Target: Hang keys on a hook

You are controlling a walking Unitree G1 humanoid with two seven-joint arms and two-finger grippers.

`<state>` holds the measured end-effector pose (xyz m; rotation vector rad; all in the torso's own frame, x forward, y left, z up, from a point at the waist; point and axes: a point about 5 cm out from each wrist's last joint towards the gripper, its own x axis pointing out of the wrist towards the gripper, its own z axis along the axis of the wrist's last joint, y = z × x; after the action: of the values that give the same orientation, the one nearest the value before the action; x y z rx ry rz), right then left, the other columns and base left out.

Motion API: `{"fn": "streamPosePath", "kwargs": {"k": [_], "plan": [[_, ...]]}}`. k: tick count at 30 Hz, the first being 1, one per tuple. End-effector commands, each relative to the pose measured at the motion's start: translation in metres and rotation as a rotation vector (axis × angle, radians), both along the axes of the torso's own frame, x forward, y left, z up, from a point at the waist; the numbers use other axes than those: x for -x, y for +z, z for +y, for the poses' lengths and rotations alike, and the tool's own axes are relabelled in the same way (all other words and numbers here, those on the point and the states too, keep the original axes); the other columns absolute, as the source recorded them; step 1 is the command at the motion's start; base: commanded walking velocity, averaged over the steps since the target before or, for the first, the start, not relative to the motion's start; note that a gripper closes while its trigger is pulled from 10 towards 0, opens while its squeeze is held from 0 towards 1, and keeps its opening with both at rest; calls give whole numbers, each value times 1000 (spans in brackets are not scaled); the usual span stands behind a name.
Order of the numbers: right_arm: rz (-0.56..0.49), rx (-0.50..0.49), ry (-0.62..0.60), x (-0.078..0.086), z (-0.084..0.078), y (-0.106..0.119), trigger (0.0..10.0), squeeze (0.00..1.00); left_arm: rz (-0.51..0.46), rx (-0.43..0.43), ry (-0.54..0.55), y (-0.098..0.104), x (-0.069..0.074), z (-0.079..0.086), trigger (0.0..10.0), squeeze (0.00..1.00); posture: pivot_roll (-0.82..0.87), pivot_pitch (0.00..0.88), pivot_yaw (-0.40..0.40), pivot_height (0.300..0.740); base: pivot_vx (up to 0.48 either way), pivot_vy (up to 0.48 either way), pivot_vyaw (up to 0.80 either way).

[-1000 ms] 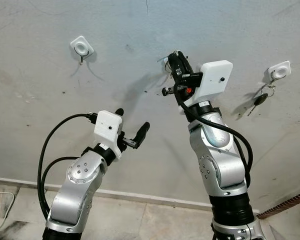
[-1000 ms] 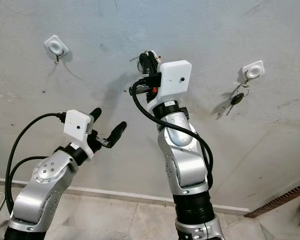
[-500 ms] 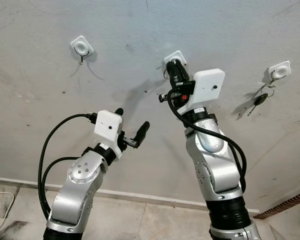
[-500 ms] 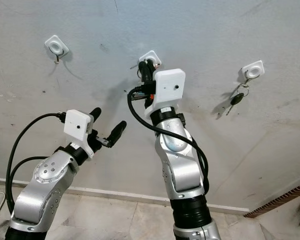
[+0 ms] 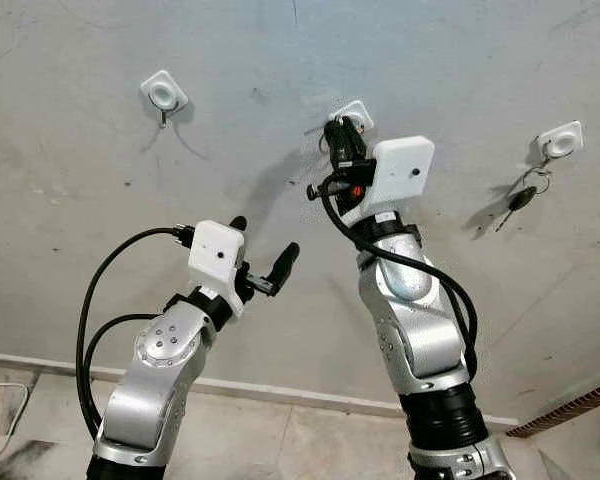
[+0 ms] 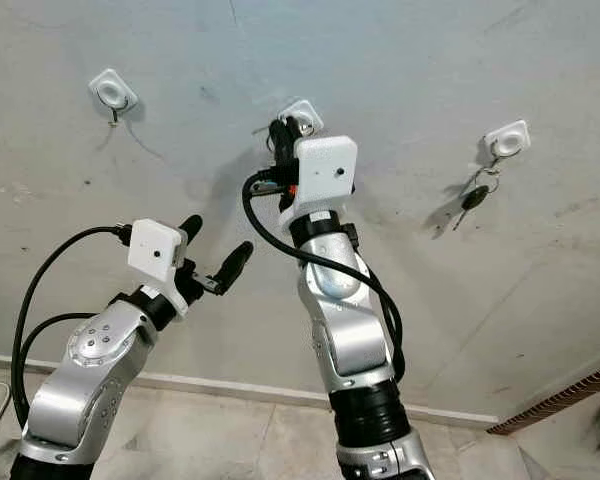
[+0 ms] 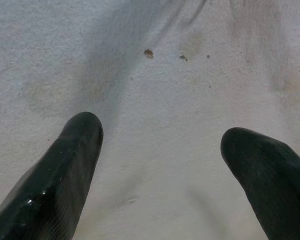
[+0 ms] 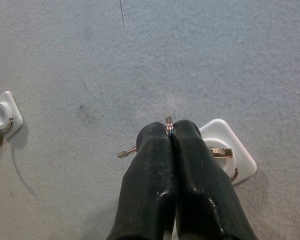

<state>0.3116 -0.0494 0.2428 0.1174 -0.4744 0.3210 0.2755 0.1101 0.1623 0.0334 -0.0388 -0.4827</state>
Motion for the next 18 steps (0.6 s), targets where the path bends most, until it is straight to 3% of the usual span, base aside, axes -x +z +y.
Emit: {"fn": "streamPosePath", "kwargs": {"k": [1, 18], "plan": [[-41, -34, 2, 1, 2, 14, 10000, 0, -7, -1, -2, 2, 1, -1, 10000, 0, 234, 68, -70, 740, 0, 0, 0], [-26, -30, 2, 0, 4, 6, 10000, 0, -7, 1, -8, 2, 1, -3, 10000, 0, 239, 63, -72, 740, 0, 0, 0]]}}
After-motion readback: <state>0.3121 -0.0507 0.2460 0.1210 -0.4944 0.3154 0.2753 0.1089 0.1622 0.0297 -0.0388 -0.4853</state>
